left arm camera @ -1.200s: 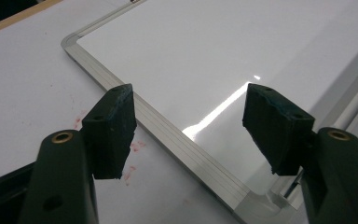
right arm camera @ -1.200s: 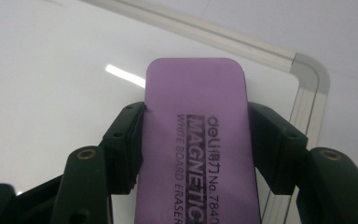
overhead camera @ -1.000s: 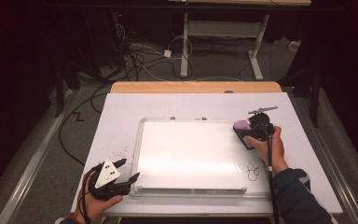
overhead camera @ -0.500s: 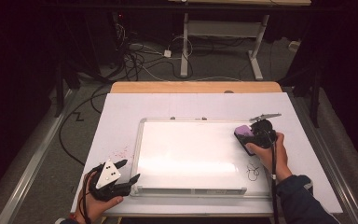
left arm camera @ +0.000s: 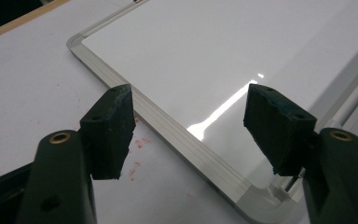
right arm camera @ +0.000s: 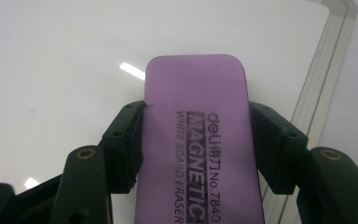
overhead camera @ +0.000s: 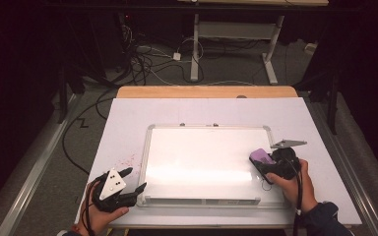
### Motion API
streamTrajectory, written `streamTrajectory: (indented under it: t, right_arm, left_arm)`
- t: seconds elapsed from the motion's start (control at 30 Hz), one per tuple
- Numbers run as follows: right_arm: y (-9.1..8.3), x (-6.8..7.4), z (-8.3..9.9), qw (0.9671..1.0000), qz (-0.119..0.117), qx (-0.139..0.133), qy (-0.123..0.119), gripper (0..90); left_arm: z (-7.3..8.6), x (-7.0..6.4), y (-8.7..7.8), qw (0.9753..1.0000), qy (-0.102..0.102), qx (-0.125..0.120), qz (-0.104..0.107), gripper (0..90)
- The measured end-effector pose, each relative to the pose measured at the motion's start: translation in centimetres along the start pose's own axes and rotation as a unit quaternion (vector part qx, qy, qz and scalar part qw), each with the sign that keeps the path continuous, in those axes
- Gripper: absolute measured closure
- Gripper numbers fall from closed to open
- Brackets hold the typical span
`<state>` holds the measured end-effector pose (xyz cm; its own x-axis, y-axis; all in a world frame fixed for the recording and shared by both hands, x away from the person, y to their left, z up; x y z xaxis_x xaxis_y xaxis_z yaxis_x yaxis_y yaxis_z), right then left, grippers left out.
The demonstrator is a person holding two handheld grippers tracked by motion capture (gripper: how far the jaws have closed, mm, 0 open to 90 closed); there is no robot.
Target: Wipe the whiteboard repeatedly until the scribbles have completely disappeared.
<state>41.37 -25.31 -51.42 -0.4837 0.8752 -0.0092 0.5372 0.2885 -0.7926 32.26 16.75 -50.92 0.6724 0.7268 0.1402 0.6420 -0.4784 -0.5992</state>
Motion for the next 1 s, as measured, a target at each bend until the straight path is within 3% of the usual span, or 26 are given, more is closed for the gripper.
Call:
streamTrajectory:
  t: [0.27,0.43,0.67,1.0]
  right_arm:
    - [-1.8,2.5,2.7,0.9999,-0.009,-0.006,-0.012,41.5]
    - [-2.4,3.4,3.6,0.9997,-0.013,-0.009,-0.019,41.5]
    - [-2.0,3.1,3.1,0.9993,-0.029,-0.011,-0.019,41.6]
    - [0.0,1.5,0.4,0.9993,-0.029,-0.014,-0.018,41.6]
  left_arm:
    - [-0.1,-0.2,0.1,1.0000,0.002,0.001,0.004,32.5]
    - [-0.1,-0.3,0.2,1.0000,0.003,0.002,0.006,32.5]
    - [-0.2,-0.2,0.2,1.0000,0.003,0.000,0.006,32.5]
    - [-0.3,-0.4,0.4,0.9999,0.008,0.005,0.009,32.5]
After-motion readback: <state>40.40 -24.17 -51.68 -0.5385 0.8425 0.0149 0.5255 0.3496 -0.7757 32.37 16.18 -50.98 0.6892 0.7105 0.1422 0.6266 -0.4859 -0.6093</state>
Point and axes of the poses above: each handheld gripper's, and its own axes: y roughly forward along the jaws, z roughly out of its underside, x roughly to its left, the point moved 9 cm from there along y, roughly forward along the jaws, and after that the axes turned 3 degrees about x, right-handed, at the moved point
